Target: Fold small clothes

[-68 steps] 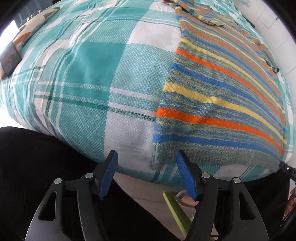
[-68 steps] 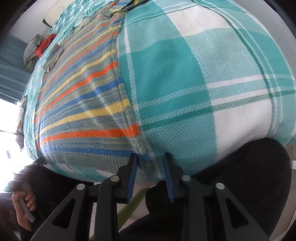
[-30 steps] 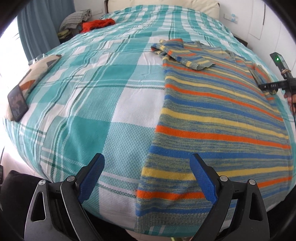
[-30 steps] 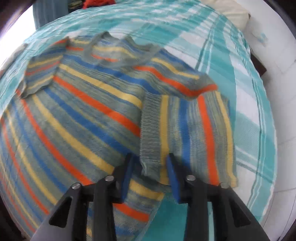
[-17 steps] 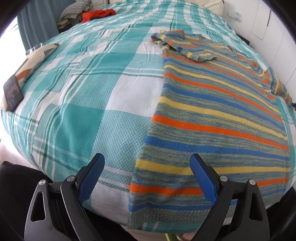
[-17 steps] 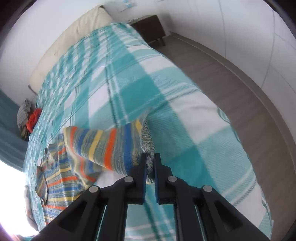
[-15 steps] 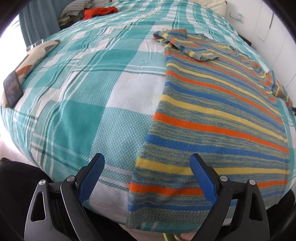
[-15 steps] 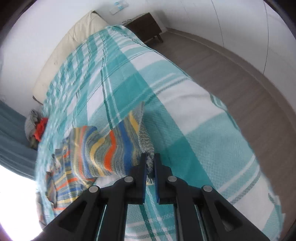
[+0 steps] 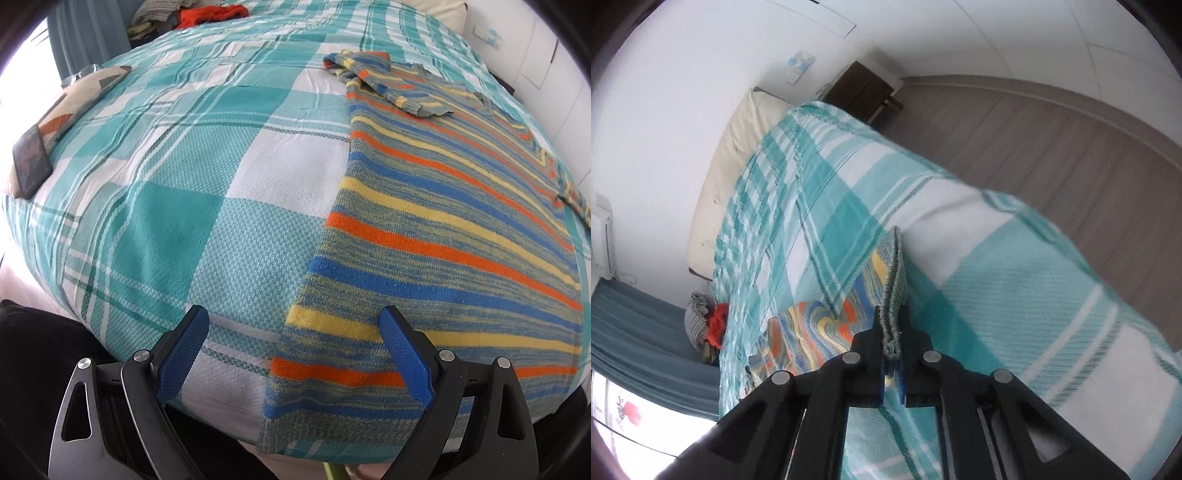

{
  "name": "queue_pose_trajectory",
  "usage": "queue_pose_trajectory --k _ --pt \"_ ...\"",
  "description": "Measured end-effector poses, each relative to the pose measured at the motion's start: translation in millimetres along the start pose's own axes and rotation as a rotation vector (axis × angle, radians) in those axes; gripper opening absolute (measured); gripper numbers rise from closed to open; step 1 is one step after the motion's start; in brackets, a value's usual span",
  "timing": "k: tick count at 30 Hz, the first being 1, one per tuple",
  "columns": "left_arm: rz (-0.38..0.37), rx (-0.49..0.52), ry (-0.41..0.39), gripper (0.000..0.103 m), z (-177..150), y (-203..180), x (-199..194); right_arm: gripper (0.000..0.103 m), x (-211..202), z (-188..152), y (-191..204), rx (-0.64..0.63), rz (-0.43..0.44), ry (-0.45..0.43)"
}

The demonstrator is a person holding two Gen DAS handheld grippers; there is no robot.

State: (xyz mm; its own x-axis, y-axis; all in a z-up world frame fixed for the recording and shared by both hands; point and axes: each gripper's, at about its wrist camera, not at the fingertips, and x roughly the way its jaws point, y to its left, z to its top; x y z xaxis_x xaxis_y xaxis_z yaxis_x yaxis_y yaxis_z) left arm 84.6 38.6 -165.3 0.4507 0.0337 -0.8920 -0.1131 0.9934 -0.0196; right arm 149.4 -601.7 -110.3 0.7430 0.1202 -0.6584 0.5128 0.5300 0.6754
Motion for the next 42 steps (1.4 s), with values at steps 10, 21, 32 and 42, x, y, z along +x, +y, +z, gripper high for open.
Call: queue_pose_trajectory --k 10,21,32,42 --pt "-0.001 0.012 0.004 0.095 1 -3 5 0.045 -4 -13 -37 -0.079 0.072 0.135" --pt "0.026 0.025 -0.005 0.096 -1 -7 5 0.002 23 28 -27 -0.103 -0.145 0.038" --pt "0.028 0.034 -0.011 0.096 -1 -9 3 0.043 7 22 -23 -0.192 -0.246 0.027" --pt "0.021 0.067 -0.024 0.096 -1 -19 3 0.054 -25 -47 44 -0.576 -0.198 0.058"
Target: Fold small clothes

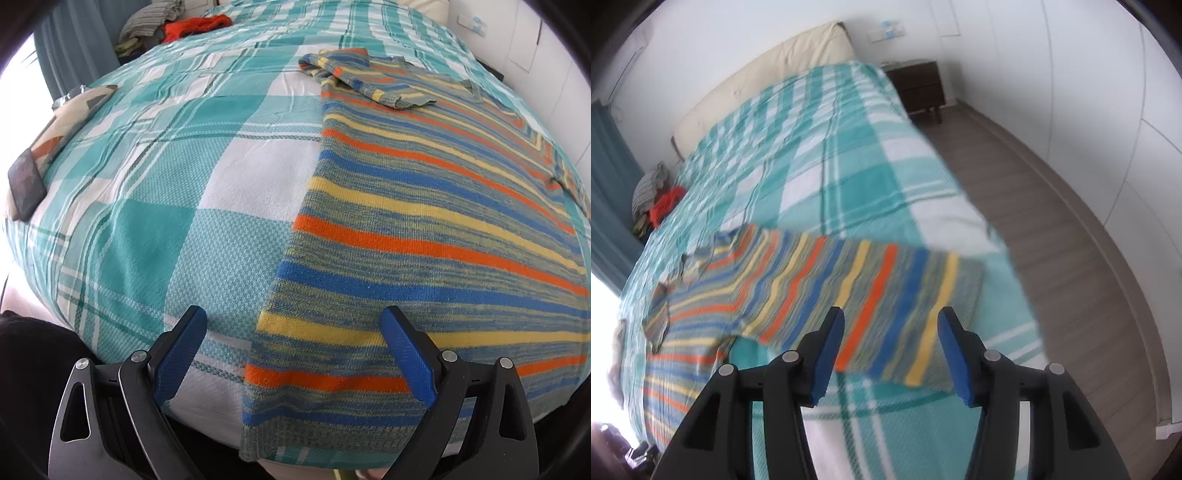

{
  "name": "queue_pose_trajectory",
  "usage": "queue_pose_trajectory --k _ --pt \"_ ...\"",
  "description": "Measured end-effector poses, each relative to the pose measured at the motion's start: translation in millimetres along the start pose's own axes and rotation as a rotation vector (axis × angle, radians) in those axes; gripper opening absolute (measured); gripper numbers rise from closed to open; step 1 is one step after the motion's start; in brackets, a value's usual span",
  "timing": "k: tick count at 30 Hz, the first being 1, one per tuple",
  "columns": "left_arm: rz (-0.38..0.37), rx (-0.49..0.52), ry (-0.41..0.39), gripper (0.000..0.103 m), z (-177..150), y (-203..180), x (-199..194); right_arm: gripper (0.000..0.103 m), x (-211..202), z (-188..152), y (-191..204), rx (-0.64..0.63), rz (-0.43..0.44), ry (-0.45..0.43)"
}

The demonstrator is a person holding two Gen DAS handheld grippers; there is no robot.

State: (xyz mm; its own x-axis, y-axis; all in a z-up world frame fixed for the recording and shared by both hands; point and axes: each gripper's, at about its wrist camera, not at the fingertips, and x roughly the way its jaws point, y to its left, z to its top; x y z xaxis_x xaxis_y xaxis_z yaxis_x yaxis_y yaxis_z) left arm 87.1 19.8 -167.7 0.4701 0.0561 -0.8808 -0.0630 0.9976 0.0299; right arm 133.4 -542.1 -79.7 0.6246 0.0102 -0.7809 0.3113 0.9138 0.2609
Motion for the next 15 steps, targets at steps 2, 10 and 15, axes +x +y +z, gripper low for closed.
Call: queue_pose_trajectory --k 2,10,15 --pt "0.005 -0.001 0.005 0.101 -1 1 2 0.054 17 -16 3 -0.003 -0.036 0.074" --pt "-0.089 -0.106 0.043 0.103 -6 22 12 0.055 -39 -69 -18 0.101 -0.204 -0.03" --pt "-0.077 -0.091 0.033 0.103 -7 18 11 0.071 -89 -118 17 0.046 -0.142 -0.089"
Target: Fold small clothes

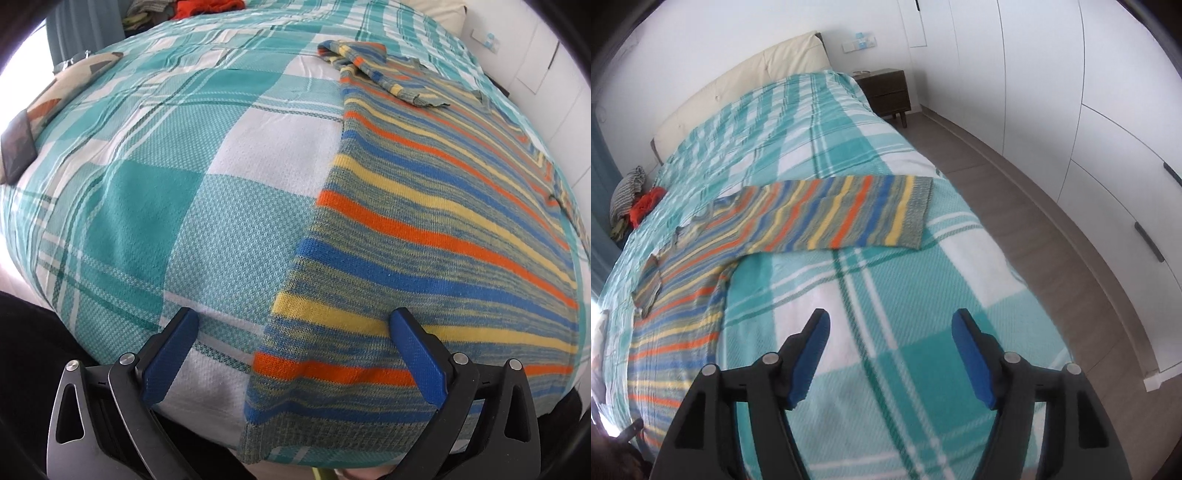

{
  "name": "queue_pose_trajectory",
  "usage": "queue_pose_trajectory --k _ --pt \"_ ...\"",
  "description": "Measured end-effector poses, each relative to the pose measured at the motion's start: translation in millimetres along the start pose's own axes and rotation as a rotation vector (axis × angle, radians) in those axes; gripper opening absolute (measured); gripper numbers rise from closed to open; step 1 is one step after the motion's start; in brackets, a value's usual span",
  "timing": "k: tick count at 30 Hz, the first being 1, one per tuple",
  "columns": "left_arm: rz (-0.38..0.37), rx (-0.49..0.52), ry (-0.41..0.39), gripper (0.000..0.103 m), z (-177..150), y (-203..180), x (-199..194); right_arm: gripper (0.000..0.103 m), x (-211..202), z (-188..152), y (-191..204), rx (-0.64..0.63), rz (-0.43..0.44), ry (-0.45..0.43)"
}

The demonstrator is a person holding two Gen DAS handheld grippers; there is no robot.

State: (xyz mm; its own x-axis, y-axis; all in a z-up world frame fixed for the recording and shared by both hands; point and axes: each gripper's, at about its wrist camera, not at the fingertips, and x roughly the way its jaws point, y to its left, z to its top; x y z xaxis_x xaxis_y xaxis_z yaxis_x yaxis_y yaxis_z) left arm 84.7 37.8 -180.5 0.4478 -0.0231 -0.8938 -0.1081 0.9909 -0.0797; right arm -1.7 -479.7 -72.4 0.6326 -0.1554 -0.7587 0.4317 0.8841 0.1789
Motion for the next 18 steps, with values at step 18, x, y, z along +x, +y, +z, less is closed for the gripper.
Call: queue_pose_trajectory --k 18 --pt "-0.031 0.044 0.018 0.102 0 1 -8 0.082 -6 -93 70 -0.087 -0.03 0.046"
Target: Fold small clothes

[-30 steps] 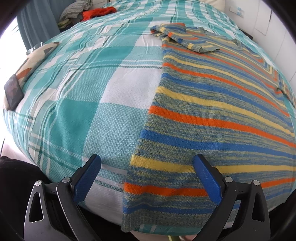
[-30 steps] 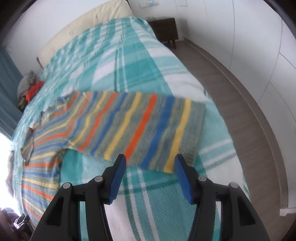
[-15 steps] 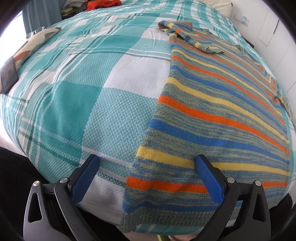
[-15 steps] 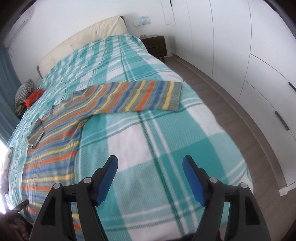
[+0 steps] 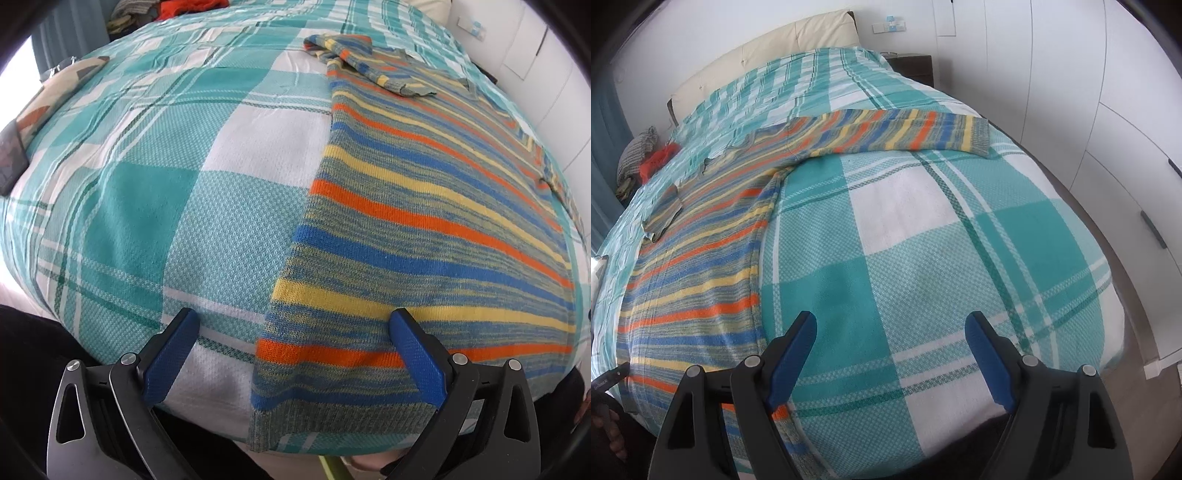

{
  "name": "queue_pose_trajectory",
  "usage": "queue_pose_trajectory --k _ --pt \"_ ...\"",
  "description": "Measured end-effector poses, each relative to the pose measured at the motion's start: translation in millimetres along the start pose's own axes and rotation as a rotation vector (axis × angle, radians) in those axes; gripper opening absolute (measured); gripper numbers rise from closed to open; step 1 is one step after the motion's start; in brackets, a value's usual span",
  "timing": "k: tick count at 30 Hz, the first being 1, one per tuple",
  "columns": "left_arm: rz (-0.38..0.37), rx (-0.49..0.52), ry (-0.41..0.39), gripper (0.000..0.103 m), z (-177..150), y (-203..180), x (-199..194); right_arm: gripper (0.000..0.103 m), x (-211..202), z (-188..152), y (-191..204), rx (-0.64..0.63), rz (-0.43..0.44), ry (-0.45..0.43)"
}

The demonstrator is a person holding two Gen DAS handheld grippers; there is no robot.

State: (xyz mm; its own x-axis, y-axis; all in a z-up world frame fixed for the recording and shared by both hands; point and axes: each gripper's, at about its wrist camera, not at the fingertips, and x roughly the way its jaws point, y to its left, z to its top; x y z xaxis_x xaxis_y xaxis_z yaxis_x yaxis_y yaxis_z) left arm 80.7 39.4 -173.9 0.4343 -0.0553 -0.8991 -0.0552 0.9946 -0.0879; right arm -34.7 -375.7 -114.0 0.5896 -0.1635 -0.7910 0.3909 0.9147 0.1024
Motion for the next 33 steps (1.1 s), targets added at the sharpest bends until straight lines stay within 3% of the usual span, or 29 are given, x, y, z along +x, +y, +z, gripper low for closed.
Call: queue_pose_trajectory --k 5,10,20,26,33 --pt "-0.021 0.007 -0.125 0.102 10 -2 -27 0.083 -27 -1 -3 0.009 -0.043 -0.072" --pt "-0.014 0.077 -0.219 0.102 16 -7 -49 0.083 -34 -2 13 -0.054 -0.095 -0.056" --pt "-0.053 0.191 -0.246 0.102 13 -16 -60 0.083 -40 -11 70 -0.117 -0.116 -0.055" --pt "-0.097 0.187 -0.226 0.102 15 -14 -60 0.083 -45 -19 100 -0.19 -0.118 -0.058" --pt "-0.083 0.145 -0.245 0.102 17 0 -67 0.083 -44 -22 113 -0.226 -0.103 -0.042"
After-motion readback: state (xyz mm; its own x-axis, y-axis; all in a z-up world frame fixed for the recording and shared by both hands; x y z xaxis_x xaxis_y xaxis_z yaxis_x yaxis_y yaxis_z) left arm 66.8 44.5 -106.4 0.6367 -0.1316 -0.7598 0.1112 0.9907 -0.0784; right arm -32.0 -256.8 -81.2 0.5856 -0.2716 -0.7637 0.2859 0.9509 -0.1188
